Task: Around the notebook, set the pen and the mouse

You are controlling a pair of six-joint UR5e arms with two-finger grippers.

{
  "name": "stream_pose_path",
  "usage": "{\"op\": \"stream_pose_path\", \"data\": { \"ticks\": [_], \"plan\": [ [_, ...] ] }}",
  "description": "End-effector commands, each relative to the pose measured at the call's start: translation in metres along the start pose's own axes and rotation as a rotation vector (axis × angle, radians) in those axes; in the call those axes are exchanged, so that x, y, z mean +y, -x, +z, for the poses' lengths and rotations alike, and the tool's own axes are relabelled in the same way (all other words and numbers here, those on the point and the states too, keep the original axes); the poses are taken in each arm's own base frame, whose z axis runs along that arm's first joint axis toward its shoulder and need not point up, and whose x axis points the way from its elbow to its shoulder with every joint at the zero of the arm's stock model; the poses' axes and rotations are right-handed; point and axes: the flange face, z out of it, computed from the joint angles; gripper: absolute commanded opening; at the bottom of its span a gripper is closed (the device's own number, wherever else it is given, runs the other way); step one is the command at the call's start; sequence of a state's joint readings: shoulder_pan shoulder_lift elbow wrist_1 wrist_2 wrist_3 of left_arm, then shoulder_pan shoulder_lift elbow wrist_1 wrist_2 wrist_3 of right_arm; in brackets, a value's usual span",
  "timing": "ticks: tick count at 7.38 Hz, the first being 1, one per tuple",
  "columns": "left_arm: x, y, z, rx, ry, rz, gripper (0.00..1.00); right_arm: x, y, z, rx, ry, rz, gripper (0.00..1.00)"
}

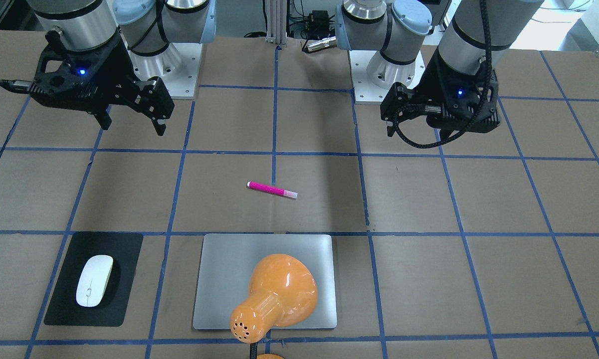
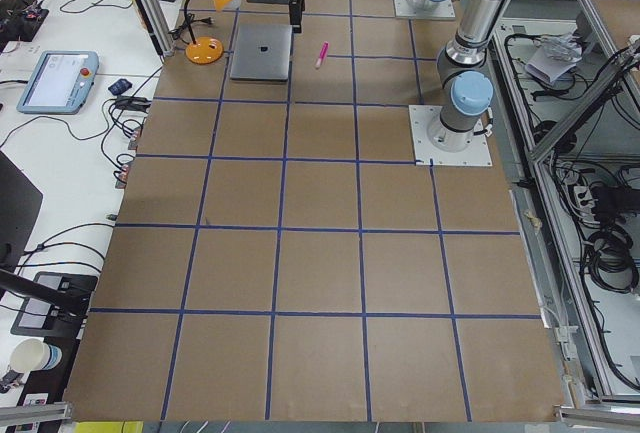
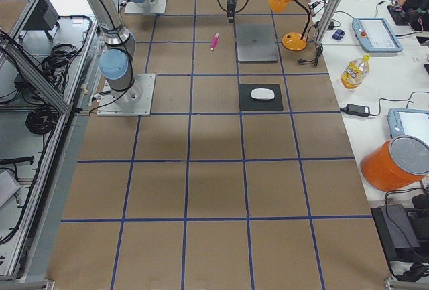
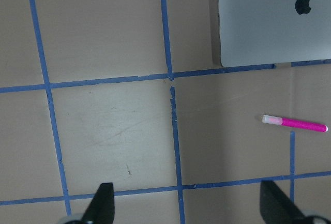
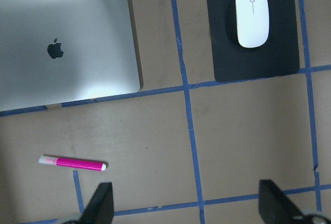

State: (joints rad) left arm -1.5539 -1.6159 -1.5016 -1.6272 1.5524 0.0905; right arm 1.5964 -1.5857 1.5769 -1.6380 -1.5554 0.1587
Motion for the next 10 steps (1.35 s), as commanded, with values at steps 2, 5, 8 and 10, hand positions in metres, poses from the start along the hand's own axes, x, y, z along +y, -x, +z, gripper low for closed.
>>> {"op": "stream_pose_path", "data": {
  "ticks": [2, 5, 8, 10],
  "plan": [
    [-0.001, 0.000, -0.003, -0.001, -0.006, 0.000, 1.00, -0.003, 0.001, 0.004, -0.005, 0.006, 0.072, 1.00],
    [-0.002, 0.000, -0.002, 0.001, -0.003, 0.000, 1.00, -0.013, 0.017, 0.033, -0.031, 0.067, 0.099, 1.00],
    [-0.005, 0.000, -0.001, 0.002, -0.006, 0.000, 1.00, -0.023, 0.090, 0.062, -0.177, 0.006, -0.030, 1.00],
    [0.000, 0.001, -0.011, -0.004, -0.023, -0.003, 1.00, -0.026, 0.106, 0.094, -0.173, 0.045, -0.251, 1.00]
  ]
}}
